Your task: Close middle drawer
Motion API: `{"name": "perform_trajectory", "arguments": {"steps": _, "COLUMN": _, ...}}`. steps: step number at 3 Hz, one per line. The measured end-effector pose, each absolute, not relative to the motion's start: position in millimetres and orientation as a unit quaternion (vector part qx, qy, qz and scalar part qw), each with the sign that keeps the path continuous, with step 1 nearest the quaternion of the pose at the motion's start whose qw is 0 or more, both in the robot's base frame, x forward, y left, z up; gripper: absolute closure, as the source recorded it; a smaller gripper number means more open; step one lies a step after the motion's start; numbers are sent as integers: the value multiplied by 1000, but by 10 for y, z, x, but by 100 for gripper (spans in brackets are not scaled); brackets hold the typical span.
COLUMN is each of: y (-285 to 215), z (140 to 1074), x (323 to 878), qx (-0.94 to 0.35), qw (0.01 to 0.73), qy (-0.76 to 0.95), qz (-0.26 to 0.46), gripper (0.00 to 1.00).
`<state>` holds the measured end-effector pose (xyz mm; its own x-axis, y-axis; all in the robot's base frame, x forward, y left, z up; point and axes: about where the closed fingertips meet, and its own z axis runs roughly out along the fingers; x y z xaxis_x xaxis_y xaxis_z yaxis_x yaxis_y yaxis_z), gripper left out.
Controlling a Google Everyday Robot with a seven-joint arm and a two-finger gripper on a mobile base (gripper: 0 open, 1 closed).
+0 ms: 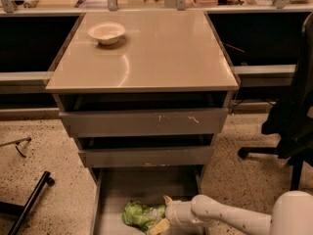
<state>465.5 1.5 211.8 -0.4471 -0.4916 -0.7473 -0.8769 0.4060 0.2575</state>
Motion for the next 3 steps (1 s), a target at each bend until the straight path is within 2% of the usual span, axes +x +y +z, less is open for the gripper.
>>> {"name": "perform_trajectory", "arguments": {"steps": 1, "y": 16, "z": 2117, "x": 4655, "qx": -436, "qw": 294, "qy": 785, "qz": 327, "gripper": 0}}
{"name": "perform_trajectory", "arguments": {"steps": 3, "y": 621, "z": 1877, "x": 4831, "qx": -466, "qw": 281, "qy": 764, "qz": 345, "gripper": 0}}
